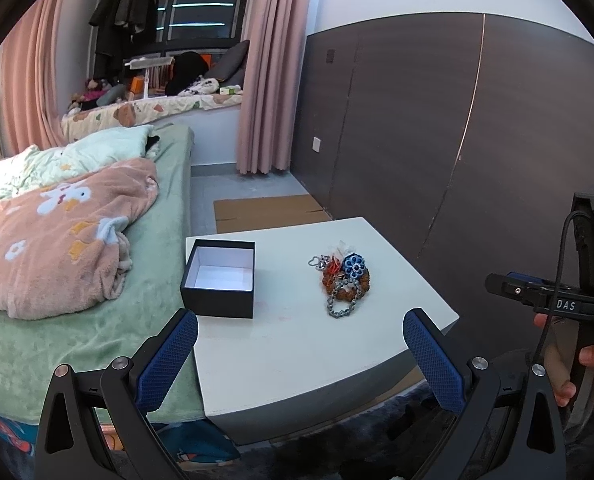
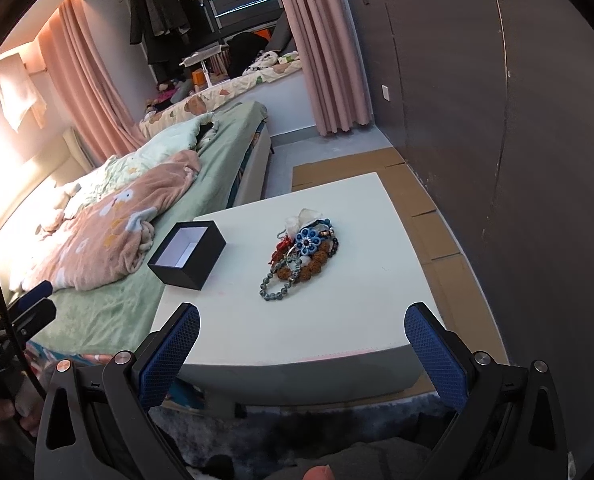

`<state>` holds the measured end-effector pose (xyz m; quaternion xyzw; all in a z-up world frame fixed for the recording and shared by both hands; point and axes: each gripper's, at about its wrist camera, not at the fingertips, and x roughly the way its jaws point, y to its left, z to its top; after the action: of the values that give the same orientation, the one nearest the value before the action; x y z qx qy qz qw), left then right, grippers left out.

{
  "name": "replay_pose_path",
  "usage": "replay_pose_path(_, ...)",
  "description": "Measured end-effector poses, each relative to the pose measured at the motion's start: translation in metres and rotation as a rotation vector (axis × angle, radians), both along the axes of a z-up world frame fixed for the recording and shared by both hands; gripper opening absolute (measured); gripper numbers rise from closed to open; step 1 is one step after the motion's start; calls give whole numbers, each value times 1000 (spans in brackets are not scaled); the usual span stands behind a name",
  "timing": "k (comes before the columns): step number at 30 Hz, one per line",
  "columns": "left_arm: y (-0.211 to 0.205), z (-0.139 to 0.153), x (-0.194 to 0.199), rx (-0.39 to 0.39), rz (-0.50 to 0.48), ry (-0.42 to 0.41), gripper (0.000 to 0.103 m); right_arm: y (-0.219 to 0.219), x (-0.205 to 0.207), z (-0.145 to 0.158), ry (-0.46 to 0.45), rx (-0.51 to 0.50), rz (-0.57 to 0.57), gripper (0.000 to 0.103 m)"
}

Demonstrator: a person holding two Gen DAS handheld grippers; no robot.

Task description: Organize jewelry

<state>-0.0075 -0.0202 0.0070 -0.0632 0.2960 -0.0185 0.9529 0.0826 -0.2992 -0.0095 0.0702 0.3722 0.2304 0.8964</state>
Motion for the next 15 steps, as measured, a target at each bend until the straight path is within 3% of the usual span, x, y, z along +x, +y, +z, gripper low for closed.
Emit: replay_pose_path(15,-4,-8,26,-38,-87,12,101,-4,15,-3,36,45,-31,103)
